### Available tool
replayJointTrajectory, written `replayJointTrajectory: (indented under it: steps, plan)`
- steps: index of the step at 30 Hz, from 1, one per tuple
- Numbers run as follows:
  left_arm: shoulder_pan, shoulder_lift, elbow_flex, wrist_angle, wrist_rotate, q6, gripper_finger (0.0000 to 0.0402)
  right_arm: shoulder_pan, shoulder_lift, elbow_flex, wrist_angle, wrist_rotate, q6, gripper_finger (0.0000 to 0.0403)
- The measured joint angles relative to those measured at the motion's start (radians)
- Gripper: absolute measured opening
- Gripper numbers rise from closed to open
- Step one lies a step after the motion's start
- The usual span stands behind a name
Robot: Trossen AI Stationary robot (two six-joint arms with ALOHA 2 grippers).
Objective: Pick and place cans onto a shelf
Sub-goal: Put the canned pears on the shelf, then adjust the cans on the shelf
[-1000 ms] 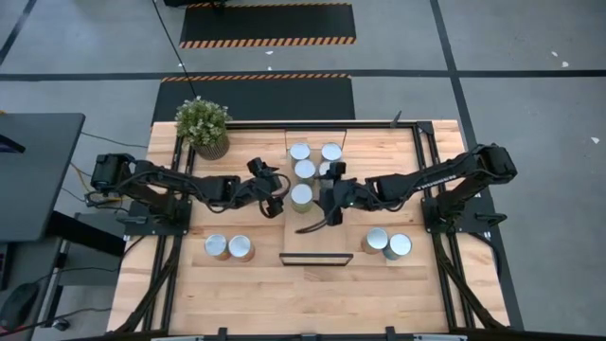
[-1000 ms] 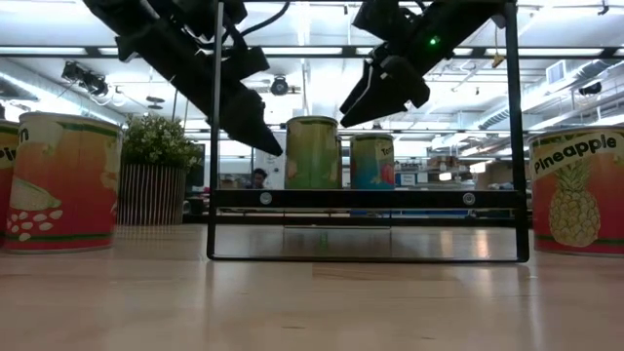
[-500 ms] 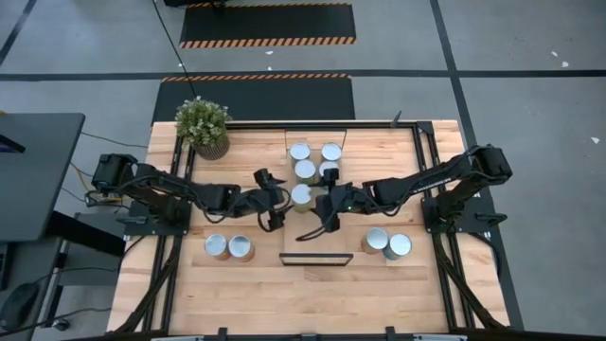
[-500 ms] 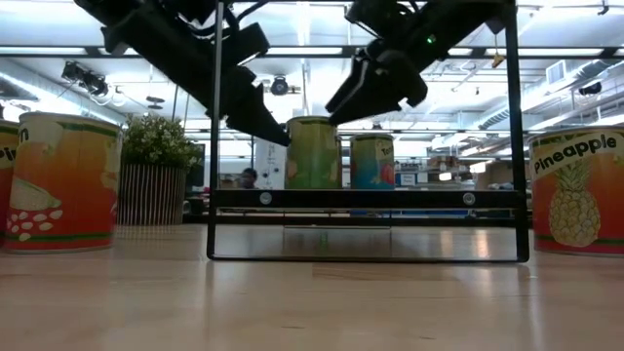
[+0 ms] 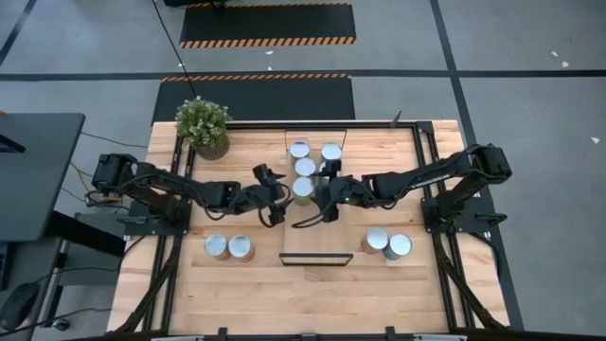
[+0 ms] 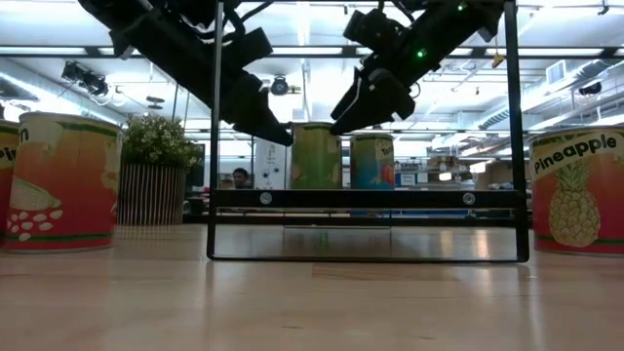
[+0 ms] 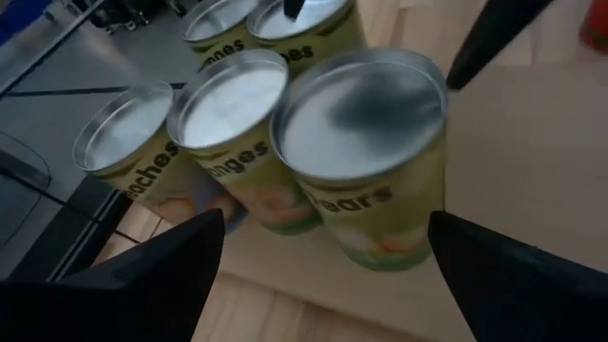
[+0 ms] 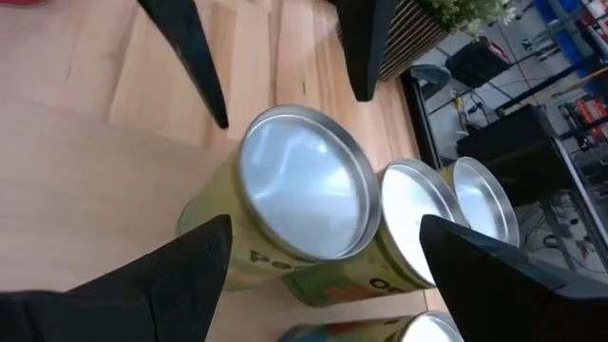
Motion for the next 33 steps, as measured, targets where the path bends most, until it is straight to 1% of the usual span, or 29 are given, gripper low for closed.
replayJointTrajectory:
  steps: [4, 8, 13, 16, 19, 26, 30, 33]
  plan:
    - [-0.012, -0.027, -0.001, -0.050, -0.020, -0.004, 0.0375, 0.038, -0.027, 0.019, -0.056, 0.029, 0.000, 0.0348]
    - [0.000, -0.048, -0.001, -0.097, -0.054, -0.025, 0.0375, 0.056, -0.061, 0.047, -0.201, 0.115, 0.008, 0.0348]
    - [0.088, -0.038, -0.001, -0.113, 0.035, -0.020, 0.0375, 0.014, -0.146, 0.052, -0.353, 0.125, 0.108, 0.0348]
    - [0.148, -0.035, -0.001, -0.112, 0.039, 0.026, 0.0375, -0.016, -0.203, 0.045, -0.433, 0.127, 0.161, 0.0348]
    - [0.210, -0.036, -0.001, -0.083, 0.036, 0.070, 0.0375, -0.066, -0.245, 0.018, -0.486, 0.171, 0.184, 0.0348]
    - [0.323, -0.026, -0.001, 0.007, 0.037, 0.078, 0.0375, -0.239, -0.281, -0.060, -0.469, 0.183, 0.175, 0.0348]
    - [0.356, -0.026, -0.001, 0.029, 0.041, 0.079, 0.0375, -0.328, -0.256, -0.089, -0.400, 0.183, 0.124, 0.0348]
    - [0.377, -0.016, -0.001, 0.062, 0.073, 0.079, 0.0375, -0.374, -0.229, -0.095, -0.330, 0.144, 0.093, 0.0348]
